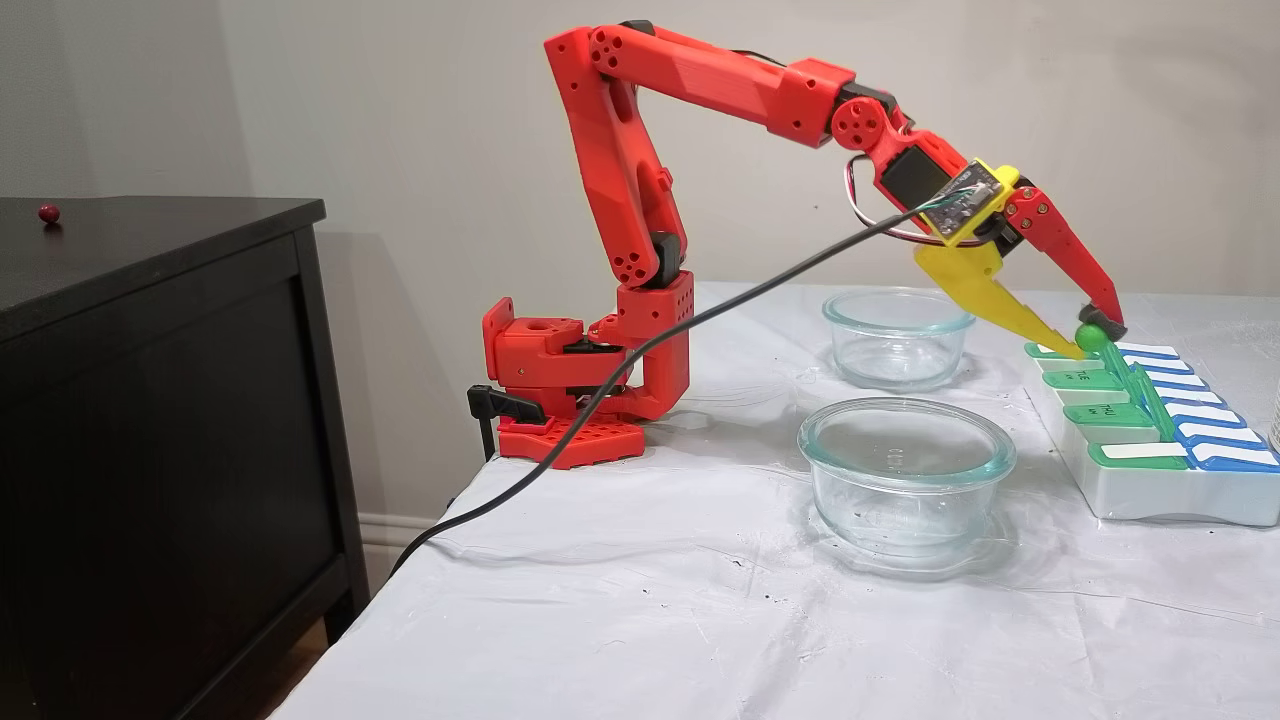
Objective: Sort medicines into box.
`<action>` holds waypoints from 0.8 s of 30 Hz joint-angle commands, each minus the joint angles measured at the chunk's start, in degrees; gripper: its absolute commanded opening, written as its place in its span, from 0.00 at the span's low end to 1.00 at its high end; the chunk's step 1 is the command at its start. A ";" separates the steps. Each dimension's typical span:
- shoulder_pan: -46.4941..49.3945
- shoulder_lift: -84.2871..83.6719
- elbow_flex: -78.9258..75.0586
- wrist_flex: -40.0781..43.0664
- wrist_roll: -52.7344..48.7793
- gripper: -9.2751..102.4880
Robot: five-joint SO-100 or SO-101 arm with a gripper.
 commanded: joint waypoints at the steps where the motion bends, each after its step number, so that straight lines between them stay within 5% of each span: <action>1: -0.79 0.09 -1.58 -2.55 -2.29 0.08; 24: -2.11 -13.54 -8.96 -9.14 -2.99 0.08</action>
